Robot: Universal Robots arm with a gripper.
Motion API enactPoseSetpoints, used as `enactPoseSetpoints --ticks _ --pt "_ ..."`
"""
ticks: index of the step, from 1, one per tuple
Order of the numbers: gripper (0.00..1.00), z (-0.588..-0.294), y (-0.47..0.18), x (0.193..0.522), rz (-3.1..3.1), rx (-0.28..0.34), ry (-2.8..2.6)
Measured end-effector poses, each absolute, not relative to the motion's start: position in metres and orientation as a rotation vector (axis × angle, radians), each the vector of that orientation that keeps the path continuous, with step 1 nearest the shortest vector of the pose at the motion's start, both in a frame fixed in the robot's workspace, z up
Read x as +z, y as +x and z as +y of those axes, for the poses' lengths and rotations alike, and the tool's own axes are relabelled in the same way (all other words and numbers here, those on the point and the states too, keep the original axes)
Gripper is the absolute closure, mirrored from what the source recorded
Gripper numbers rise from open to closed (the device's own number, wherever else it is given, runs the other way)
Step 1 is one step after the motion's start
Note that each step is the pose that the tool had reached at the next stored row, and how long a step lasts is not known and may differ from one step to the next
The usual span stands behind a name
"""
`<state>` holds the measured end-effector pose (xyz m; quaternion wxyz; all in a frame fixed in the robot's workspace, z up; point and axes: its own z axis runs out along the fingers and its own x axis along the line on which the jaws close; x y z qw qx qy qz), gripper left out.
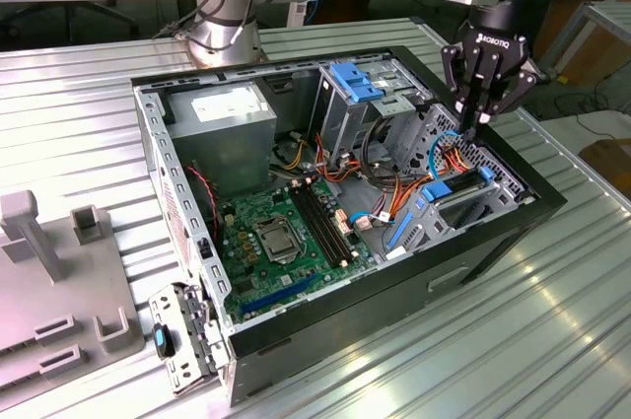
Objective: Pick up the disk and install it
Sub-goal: 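Insert the second disk wire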
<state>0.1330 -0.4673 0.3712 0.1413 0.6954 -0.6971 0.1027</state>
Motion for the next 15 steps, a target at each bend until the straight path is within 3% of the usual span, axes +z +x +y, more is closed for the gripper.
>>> enactPoseSetpoints --ticks 1,8,11,15 --pt "0.84 -0.467 0.133 0.371 -2.011 0.299 2.006" --pt "0.84 -0.476 0.133 0.37 -2.016 0.289 2.013" --pt "0.84 -0.487 0.132 0.369 -2.074 0.18 2.08" --pt "0.84 -0.506 0.13 0.369 -2.084 0.161 2.091"
